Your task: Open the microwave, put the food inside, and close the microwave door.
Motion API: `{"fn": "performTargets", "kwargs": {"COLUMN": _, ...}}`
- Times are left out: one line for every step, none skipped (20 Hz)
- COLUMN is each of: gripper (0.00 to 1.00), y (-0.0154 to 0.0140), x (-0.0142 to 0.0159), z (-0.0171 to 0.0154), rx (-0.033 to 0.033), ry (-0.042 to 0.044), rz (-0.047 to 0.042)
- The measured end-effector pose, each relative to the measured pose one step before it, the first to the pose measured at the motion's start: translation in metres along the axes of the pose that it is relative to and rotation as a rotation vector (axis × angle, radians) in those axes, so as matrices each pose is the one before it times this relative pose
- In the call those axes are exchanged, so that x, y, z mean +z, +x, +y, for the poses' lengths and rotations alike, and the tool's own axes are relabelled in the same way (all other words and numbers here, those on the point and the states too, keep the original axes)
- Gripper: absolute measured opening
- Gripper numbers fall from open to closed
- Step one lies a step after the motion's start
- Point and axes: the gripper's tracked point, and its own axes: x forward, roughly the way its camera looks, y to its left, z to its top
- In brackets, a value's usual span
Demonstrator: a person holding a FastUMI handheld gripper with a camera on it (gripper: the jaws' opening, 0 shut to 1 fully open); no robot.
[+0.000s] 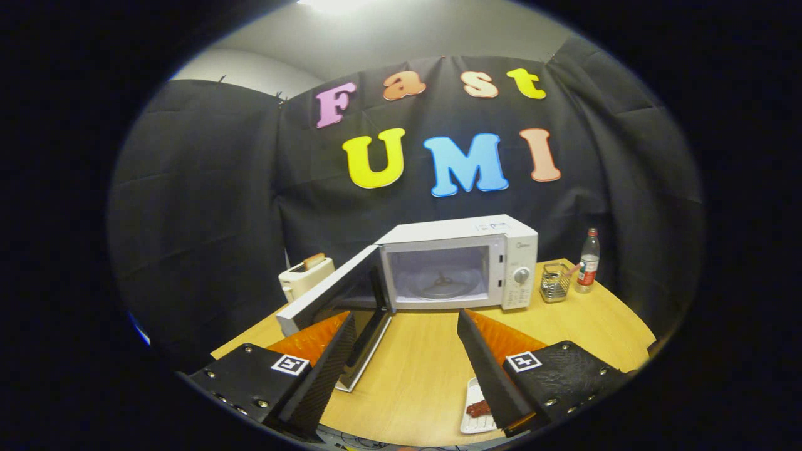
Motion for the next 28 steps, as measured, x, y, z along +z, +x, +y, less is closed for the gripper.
{"fn": "performTargets", "kwargs": {"gripper": 0.99, "y": 0.00137, "x": -0.00233, "z": -0.01375, "rx": -0.02011, "ry": 0.01754, "rz": 0.01203}}
{"fn": "performTargets", "kwargs": {"gripper": 0.98, "y": 0.00102, "x": -0.00193, "z": -0.01104, "rx": -0.01985, "ry": 0.01836, "rz": 0.00862}}
{"fn": "performTargets", "kwargs": {"gripper": 0.98, "y": 0.0016, "x": -0.00191, "z": -0.01151, "rx": -0.01806, "ry": 0.01688, "rz": 0.00934}}
{"fn": "performTargets", "kwargs": {"gripper": 0.98, "y": 0.00208, "x": -0.00235, "z": -0.00996, "rx": -0.01402, "ry": 0.01588, "rz": 0.01169}}
{"fn": "performTargets", "kwargs": {"gripper": 0.98, "y": 0.00206, "x": -0.00368, "z": -0.00914, "rx": -0.01258, "ry": 0.01354, "rz": 0.01533}}
{"fn": "performTargets", "kwargs": {"gripper": 0.98, "y": 0.00093, "x": -0.00497, "z": -0.00741, "rx": -0.01086, "ry": 0.01036, "rz": 0.01578}}
{"fn": "performTargets", "kwargs": {"gripper": 0.98, "y": 0.0011, "x": -0.00365, "z": -0.00801, "rx": -0.00881, "ry": 0.00401, "rz": 0.01246}}
{"fn": "performTargets", "kwargs": {"gripper": 0.98, "y": 0.00263, "x": -0.00423, "z": -0.00848, "rx": -0.01259, "ry": 0.00192, "rz": 0.01022}}
{"fn": "performTargets", "kwargs": {"gripper": 0.98, "y": 0.00229, "x": -0.00381, "z": -0.00858, "rx": -0.01011, "ry": 0.00422, "rz": 0.01275}}
{"fn": "performTargets", "kwargs": {"gripper": 0.98, "y": 0.00082, "x": -0.00433, "z": -0.00677, "rx": -0.00983, "ry": 0.00917, "rz": 0.01142}}
{"fn": "performTargets", "kwargs": {"gripper": 0.98, "y": 0.00264, "x": -0.00417, "z": -0.00766, "rx": -0.00924, "ry": 0.01036, "rz": 0.01316}}
{"fn": "performTargets", "kwargs": {"gripper": 0.98, "y": 0.00231, "x": -0.00669, "z": -0.00867, "rx": -0.01244, "ry": 0.0115, "rz": 0.01502}}
{"fn": "performTargets", "kwargs": {"gripper": 0.98, "y": 0.00269, "x": -0.00533, "z": -0.00847, "rx": -0.01174, "ry": 0.01345, "rz": 0.01884}}
{"fn": "performTargets", "kwargs": {"gripper": 0.98, "y": 0.00169, "x": -0.00703, "z": -0.00665, "rx": -0.00618, "ry": 0.0139, "rz": 0.02008}}
{"fn": "performTargets", "kwargs": {"gripper": 0.98, "y": 0.00136, "x": -0.00609, "z": -0.00644, "rx": -0.00657, "ry": 0.01391, "rz": 0.01669}}
{"fn": "performTargets", "kwargs": {"gripper": 0.98, "y": 0.00094, "x": -0.00639, "z": -0.00639, "rx": -0.00804, "ry": 0.01155, "rz": 0.01831}}
{"fn": "performTargets", "kwargs": {"gripper": 0.98, "y": 0.00226, "x": -0.00585, "z": -0.00613, "rx": -0.00807, "ry": 0.01161, "rz": 0.01822}}
{"fn": "performTargets", "kwargs": {"gripper": 0.98, "y": 0.00289, "x": -0.00602, "z": -0.00623, "rx": -0.00593, "ry": 0.0118, "rz": 0.02181}}
{"fn": "performTargets", "kwargs": {"gripper": 0.98, "y": 0.00247, "x": -0.00727, "z": -0.00475, "rx": -0.00127, "ry": 0.01338, "rz": 0.02314}}
{"fn": "performTargets", "kwargs": {"gripper": 0.98, "y": 0.00196, "x": -0.0078, "z": -0.00414, "rx": -0.00093, "ry": 0.01141, "rz": 0.02498}}
{"fn": "performTargets", "kwargs": {"gripper": 0.98, "y": 0.00318, "x": -0.00759, "z": -0.00446, "rx": -0.00209, "ry": 0.00952, "rz": 0.02832}}
{"fn": "performTargets", "kwargs": {"gripper": 0.98, "y": 0.00303, "x": -0.00809, "z": -0.00455, "rx": -0.00492, "ry": 0.00964, "rz": 0.02318}}
{"fn": "performTargets", "kwargs": {"gripper": 0.98, "y": 0.00253, "x": -0.0075, "z": -0.0043, "rx": -0.00165, "ry": 0.013, "rz": 0.025}}
{"fn": "performTargets", "kwargs": {"gripper": 0.99, "y": 0.00207, "x": -0.0074, "z": -0.00312, "rx": -0.00045, "ry": 0.01905, "rz": 0.02442}}
{"fn": "performTargets", "kwargs": {"gripper": 0.98, "y": 0.00291, "x": -0.00661, "z": -0.00293, "rx": 0.00325, "ry": 0.02168, "rz": 0.02308}}
{"fn": "performTargets", "kwargs": {"gripper": 0.98, "y": 0.00175, "x": -0.00554, "z": -0.00174, "rx": 0.00562, "ry": 0.02222, "rz": 0.01941}}
{"fn": "performTargets", "kwargs": {"gripper": 0.99, "y": 0.00213, "x": -0.00524, "z": -0.00195, "rx": 0.00146, "ry": 0.02145, "rz": 0.01712}}
{"fn": "performTargets", "kwargs": {"gripper": 0.99, "y": 0.00517, "x": -0.00534, "z": -0.00071, "rx": 0.00322, "ry": 0.0212, "rz": 0.01657}}
